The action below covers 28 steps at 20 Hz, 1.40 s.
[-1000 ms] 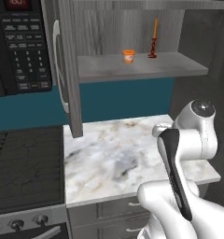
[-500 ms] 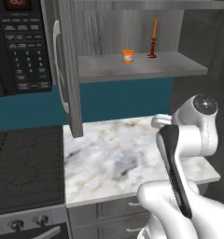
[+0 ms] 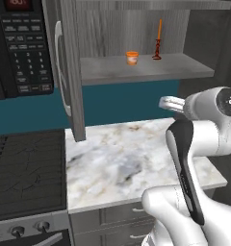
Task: Pick the avocado and bread from the counter and place them on the plate. Then pick the jam from the cabinet and place it next to the plate. Lastly close the cabinet door.
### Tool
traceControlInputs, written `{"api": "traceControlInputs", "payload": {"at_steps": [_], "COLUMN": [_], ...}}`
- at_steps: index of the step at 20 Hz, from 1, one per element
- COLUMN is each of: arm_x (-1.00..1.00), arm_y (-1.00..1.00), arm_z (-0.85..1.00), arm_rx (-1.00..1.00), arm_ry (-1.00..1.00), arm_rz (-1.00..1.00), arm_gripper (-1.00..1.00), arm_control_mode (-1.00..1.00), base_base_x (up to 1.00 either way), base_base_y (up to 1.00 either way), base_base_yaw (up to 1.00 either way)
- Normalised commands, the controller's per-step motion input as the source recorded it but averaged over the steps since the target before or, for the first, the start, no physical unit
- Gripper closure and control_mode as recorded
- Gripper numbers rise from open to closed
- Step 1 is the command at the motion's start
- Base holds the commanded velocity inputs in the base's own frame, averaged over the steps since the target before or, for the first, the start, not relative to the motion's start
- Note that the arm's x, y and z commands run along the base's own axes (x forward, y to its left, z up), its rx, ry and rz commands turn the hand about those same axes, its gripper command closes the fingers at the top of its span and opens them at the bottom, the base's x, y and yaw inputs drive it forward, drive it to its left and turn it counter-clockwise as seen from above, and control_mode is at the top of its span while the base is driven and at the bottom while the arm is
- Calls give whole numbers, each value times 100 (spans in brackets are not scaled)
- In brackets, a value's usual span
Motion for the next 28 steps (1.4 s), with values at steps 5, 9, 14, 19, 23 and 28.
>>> {"api": "traceControlInputs", "payload": {"at_steps": [5,9,14,19,23,28], "arm_x": [-20,-3,-3,13,21,21], "arm_y": [19,30,14,0,0,0], "arm_z": [70,69,40,3,5,2], "arm_rx": [-8,-7,-4,0,0,0], "arm_ry": [-31,-21,-9,3,4,9], "arm_rz": [9,10,5,0,0,2], "arm_gripper": [-100,-100,-100,-100,-100,-100], "arm_control_mode": [-100,-100,-100,-100,-100,-100], "base_base_x": [0,0,0,0,0,0], "base_base_y": [0,0,0,0,0,0], "base_base_yaw": [0,0,0,0,0,0]}}
